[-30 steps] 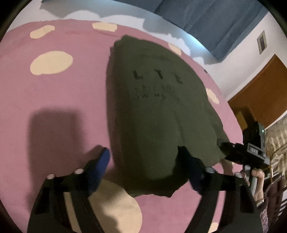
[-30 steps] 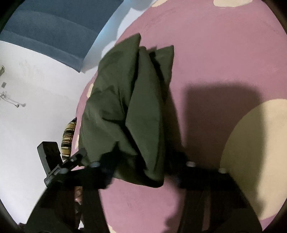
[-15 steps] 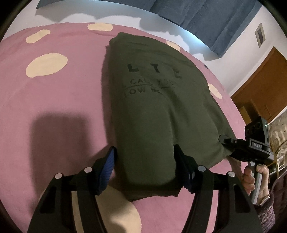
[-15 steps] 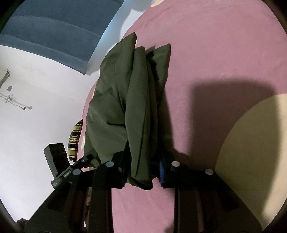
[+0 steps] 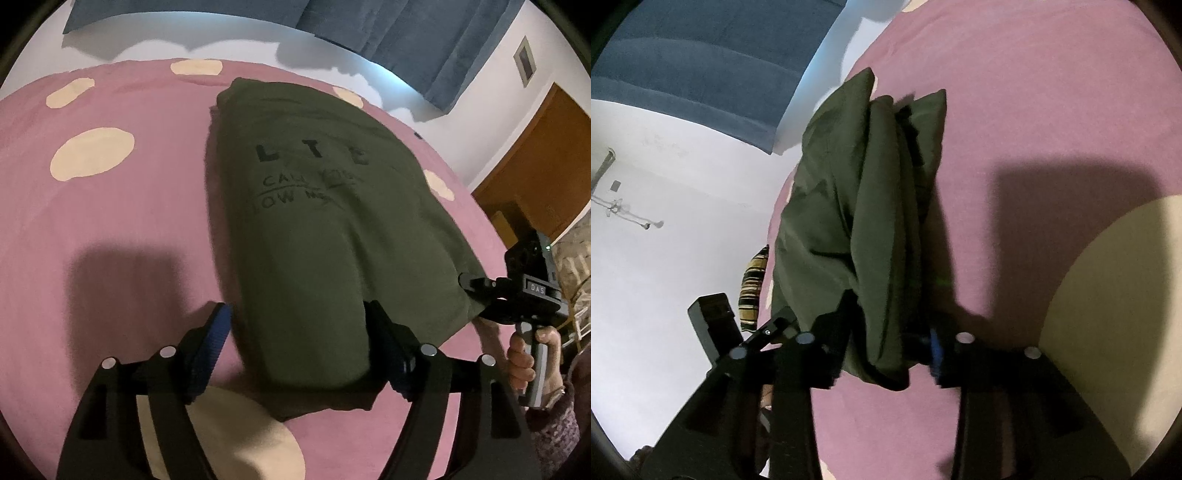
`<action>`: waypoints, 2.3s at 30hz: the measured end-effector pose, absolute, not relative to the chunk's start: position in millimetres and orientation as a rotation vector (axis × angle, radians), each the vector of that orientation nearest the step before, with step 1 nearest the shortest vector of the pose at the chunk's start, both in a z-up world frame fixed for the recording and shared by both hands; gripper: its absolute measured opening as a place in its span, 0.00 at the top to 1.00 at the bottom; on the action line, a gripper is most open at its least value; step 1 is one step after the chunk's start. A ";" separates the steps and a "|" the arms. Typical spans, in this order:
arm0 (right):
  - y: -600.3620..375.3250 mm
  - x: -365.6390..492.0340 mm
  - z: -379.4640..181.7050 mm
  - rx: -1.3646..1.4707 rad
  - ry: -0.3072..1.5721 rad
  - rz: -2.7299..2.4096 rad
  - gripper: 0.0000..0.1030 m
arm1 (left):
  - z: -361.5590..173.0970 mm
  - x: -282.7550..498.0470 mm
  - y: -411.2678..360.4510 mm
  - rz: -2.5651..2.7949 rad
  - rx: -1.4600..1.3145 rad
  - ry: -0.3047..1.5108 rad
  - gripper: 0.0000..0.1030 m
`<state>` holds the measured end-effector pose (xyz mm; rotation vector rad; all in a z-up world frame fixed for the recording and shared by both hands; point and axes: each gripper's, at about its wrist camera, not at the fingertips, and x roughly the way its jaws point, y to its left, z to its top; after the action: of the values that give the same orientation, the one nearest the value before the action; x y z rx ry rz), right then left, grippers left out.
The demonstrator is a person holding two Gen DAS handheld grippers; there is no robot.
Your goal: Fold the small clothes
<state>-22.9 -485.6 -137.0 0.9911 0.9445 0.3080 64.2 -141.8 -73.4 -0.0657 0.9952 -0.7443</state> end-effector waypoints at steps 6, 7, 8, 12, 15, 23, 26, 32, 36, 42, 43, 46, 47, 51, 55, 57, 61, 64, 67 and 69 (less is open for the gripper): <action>-493.6 -24.8 -115.9 0.989 0.884 0.302 0.25 | -48.6 64.7 -121.4 -0.853 -0.140 0.968 0.21; -495.9 -22.8 -115.3 0.993 0.882 0.302 0.23 | -44.4 67.3 -118.2 -0.857 -0.144 0.953 0.19; -499.5 -17.9 -115.3 0.995 0.885 0.289 0.23 | -40.8 73.2 -115.8 -0.861 -0.144 0.940 0.19; -512.6 17.4 -123.8 1.015 0.913 0.275 0.22 | -46.5 109.2 -122.5 -0.851 -0.155 0.978 0.18; -520.5 48.0 -132.0 1.065 0.913 0.292 0.22 | -58.3 139.6 -135.2 -0.825 -0.159 1.011 0.18; -518.8 116.7 -137.4 1.033 0.967 0.288 0.21 | -62.3 191.7 -158.2 -0.822 -0.198 1.022 0.18; -518.8 129.3 -137.5 1.017 0.985 0.297 0.21 | -69.9 201.8 -163.6 -0.827 -0.198 1.046 0.17; -518.9 135.0 -143.3 0.985 1.021 0.298 0.55 | -81.6 203.6 -172.0 -0.819 -0.139 1.070 0.28; -520.3 132.2 -150.1 1.013 1.011 0.305 0.67 | -81.5 201.1 -176.1 -0.805 -0.117 1.072 0.32; -519.7 135.3 -149.8 1.017 0.996 0.309 0.69 | -81.8 202.1 -175.5 -0.811 -0.127 1.066 0.33; -519.3 137.1 -150.0 1.019 0.995 0.310 0.69 | -81.9 202.8 -175.9 -0.813 -0.131 1.067 0.33; -518.8 137.3 -149.5 1.033 0.986 0.318 0.66 | -79.7 203.5 -176.2 -0.820 -0.141 1.064 0.33; -519.2 137.3 -149.8 1.042 0.980 0.318 0.64 | -79.8 203.2 -175.4 -0.819 -0.149 1.059 0.31; -523.3 124.5 -140.8 1.054 0.942 0.327 0.40 | -77.7 201.2 -161.7 -0.807 -0.209 1.067 0.19; -525.3 101.7 -127.0 1.009 0.946 0.331 0.25 | -73.1 191.8 -144.5 -0.829 -0.235 1.083 0.17; -528.4 86.2 -122.9 0.998 0.952 0.324 0.23 | -69.7 184.5 -136.1 -0.835 -0.231 1.068 0.16; -533.0 64.1 -121.9 0.997 0.961 0.301 0.21 | -72.1 168.6 -121.8 -0.843 -0.267 1.089 0.16; -533.0 54.1 -123.7 1.003 0.975 0.302 0.21 | -73.2 158.5 -120.9 -0.868 -0.276 1.111 0.16; -529.6 52.0 -124.5 1.012 0.977 0.313 0.18 | -72.0 148.8 -121.9 -0.896 -0.287 1.113 0.16; -524.7 55.1 -125.0 1.007 0.986 0.319 0.17 | -72.9 145.2 -124.5 -0.910 -0.294 1.117 0.16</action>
<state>55.1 -524.7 -125.0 1.0067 0.9860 0.3185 145.2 -124.5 -72.9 -0.2939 1.1167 -0.9103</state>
